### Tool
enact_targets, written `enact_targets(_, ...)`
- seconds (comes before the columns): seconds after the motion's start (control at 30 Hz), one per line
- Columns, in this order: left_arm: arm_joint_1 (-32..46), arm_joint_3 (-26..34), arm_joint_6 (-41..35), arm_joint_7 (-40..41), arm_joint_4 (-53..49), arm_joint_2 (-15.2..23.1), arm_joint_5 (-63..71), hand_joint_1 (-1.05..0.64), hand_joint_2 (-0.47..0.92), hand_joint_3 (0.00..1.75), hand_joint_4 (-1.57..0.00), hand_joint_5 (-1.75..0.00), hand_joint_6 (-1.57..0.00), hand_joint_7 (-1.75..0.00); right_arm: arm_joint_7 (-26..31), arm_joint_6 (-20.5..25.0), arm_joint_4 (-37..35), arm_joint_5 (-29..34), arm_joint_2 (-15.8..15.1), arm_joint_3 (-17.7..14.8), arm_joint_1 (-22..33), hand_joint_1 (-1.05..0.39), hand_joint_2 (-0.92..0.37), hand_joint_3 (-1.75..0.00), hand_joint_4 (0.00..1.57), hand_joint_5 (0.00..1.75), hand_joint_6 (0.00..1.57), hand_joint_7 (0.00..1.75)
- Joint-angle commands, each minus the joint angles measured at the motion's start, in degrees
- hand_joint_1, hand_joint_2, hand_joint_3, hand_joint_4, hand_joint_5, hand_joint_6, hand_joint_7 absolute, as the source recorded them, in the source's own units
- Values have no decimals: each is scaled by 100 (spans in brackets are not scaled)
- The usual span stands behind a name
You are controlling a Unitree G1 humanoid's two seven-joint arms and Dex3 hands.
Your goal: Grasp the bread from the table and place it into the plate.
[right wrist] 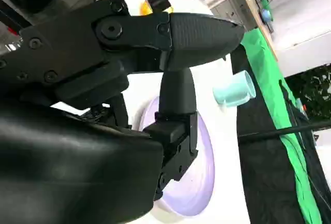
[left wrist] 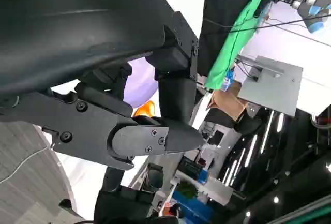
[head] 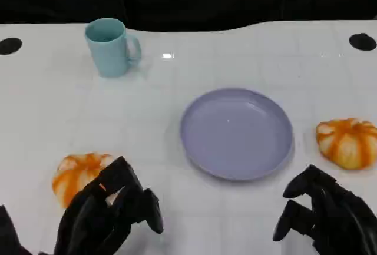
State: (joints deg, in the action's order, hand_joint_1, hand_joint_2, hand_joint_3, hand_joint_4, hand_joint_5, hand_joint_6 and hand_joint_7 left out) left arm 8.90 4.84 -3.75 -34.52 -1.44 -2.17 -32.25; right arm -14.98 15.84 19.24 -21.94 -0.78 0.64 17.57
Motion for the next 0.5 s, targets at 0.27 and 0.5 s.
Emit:
enact_targets(0.27, -24, 61, -16, -35, -21, 58, -24, -57, 92, 41, -79, -175, -54, -175, 8, -41, -28, -3, -35, -13, -48, -53, -92, -46, 63, 175, 42, 168)
enact_targets(0.5, -39, 47, -43, -25, -18, 39, -24, -58, 92, 42, -80, -175, -55, -175, -1, -3, -20, -8, -79, -42, -73, -53, -92, -47, 63, 175, 41, 167)
